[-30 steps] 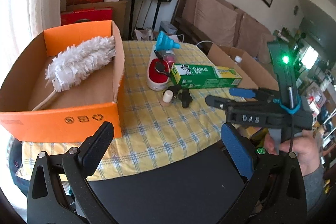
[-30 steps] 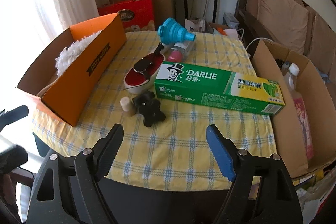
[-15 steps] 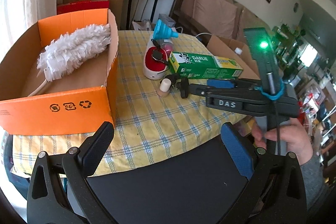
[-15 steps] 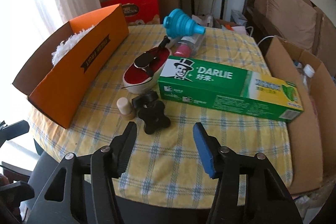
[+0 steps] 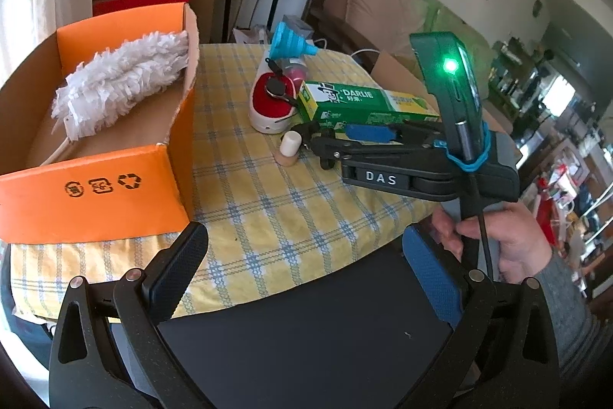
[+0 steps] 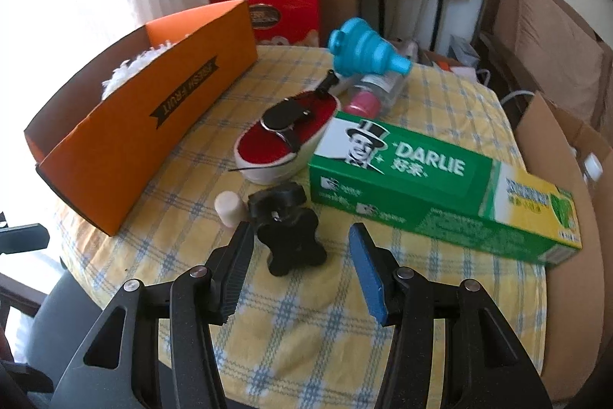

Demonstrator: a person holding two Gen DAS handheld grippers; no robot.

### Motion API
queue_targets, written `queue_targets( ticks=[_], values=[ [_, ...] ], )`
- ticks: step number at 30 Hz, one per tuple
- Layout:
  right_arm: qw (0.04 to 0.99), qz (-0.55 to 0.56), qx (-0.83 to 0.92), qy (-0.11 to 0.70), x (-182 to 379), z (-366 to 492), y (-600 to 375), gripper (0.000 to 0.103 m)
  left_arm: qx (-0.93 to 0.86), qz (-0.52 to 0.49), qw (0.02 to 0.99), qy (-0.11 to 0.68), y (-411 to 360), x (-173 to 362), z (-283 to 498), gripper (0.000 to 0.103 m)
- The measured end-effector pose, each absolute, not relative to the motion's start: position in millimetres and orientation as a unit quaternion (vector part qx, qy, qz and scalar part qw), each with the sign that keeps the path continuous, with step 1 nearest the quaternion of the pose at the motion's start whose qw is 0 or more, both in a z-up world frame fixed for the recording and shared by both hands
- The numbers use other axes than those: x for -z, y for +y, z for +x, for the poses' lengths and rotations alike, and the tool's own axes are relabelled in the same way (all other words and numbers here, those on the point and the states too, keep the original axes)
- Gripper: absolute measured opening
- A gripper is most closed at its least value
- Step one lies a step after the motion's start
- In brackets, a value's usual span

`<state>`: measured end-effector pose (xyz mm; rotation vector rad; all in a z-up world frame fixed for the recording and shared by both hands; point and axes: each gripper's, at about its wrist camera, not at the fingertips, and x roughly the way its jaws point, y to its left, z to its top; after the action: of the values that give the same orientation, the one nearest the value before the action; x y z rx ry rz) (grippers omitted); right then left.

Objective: Organize objects
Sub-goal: 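Close the right tool on the black star-shaped knob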

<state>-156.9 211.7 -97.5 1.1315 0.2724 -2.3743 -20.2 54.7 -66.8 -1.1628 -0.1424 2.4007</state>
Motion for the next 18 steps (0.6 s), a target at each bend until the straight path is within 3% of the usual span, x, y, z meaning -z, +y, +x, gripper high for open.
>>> queue_targets(
  ticks=[4, 8, 18],
  values=[
    [0.264, 0.413, 0.864, 0.119, 100, -160, 207, 0.053, -0.871, -0.427, 0.238, -0.051, 61, 68, -20, 0.102],
    [0.277, 0.427, 0.853, 0.118, 107, -166, 207, 0.036, -0.869, -0.429, 0.242, -0.049, 66, 68, -21, 0.102],
    [0.253, 0.437, 0.861, 0.053, 101, -160, 235, 0.036, -0.861, -0.439, 0.253, -0.038, 88, 77, -29, 0.096]
  ],
)
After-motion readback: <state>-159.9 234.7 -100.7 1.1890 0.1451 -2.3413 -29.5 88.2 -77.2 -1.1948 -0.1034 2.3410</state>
